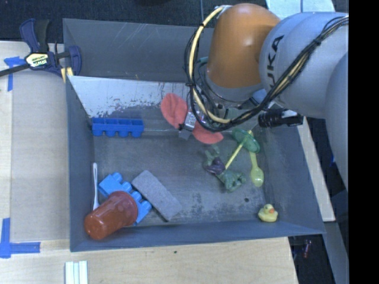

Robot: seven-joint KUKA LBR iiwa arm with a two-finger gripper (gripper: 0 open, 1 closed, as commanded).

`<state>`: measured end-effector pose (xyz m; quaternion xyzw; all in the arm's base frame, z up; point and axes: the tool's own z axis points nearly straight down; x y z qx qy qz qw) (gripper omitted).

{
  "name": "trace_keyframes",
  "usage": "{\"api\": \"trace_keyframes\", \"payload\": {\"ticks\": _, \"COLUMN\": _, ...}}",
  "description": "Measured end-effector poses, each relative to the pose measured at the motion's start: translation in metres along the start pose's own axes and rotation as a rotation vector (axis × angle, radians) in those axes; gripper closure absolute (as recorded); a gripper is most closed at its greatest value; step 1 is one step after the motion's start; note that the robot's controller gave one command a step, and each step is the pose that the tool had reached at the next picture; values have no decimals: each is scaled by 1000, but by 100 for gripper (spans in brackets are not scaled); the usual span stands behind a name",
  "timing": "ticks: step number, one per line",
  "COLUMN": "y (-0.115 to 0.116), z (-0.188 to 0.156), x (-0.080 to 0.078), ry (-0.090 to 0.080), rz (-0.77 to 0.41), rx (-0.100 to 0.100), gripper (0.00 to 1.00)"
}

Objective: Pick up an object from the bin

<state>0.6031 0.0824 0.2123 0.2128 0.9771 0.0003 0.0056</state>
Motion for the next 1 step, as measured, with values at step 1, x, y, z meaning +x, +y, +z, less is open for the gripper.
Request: {"api": "trace_keyframes", "payload": {"ticks": 1, "y": 0, "z": -3, "x": -1, "ry": -4, "rz": -1, "rx": -2, "gripper": 100}}
